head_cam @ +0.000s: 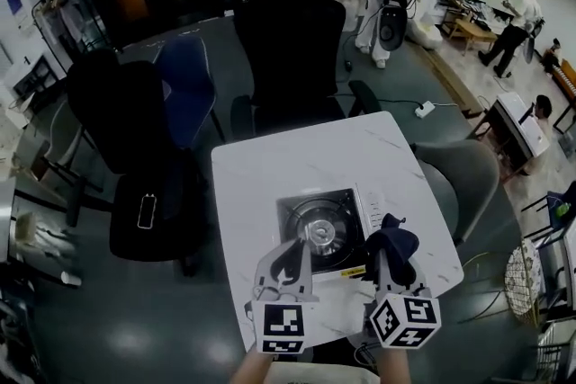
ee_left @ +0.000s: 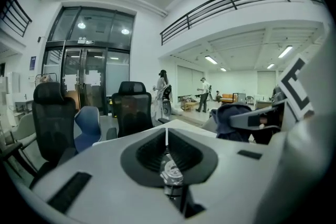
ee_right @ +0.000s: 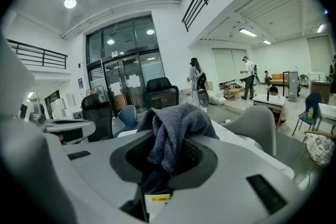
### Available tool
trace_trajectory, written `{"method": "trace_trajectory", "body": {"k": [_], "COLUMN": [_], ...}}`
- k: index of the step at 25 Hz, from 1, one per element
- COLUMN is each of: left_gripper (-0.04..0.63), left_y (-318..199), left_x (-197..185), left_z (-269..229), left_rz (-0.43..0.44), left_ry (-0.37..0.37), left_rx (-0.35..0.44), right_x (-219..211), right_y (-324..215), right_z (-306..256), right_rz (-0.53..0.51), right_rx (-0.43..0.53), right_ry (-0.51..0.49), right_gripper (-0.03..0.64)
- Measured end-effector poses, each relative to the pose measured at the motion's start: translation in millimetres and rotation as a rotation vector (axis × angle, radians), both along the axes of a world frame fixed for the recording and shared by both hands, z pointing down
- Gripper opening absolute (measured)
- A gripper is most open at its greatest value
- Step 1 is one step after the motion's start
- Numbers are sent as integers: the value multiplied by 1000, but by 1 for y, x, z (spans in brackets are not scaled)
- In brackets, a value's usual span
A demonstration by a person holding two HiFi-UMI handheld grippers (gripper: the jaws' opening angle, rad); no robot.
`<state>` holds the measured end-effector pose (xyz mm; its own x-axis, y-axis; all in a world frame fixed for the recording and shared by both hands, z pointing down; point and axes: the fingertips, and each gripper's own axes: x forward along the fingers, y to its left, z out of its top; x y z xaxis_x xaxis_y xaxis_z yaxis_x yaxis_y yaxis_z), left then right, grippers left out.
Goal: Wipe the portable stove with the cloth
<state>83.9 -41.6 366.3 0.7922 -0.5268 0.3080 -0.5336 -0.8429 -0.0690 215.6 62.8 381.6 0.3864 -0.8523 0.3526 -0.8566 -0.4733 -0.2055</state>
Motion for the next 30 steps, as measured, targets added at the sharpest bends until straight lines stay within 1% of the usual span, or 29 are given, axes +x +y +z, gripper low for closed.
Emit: {"method": "trace_trajectory", "body": {"k": [6,13,22,30], "left_gripper": [22,21,21,22], "left_y": [-14,-26,-36,-50], "left_x": [12,21,32,43], "left_z": [5,17,39,53], "left_rz": [-100,-201,-264,-288], "left_ry": [-24,-53,-98,-124], "left_rx": [-11,-28,-72,-100], "right_x": [36,70,99,117], "right_y": [-21,-48,-83,-110], "right_z": [11,25,49,68], "right_rz": [-74,-164,-245,-286], "right_rx": [-45,-81,-143,-197], "right_ry": [23,22,19,20], "right_gripper": [83,83,81,81]}}
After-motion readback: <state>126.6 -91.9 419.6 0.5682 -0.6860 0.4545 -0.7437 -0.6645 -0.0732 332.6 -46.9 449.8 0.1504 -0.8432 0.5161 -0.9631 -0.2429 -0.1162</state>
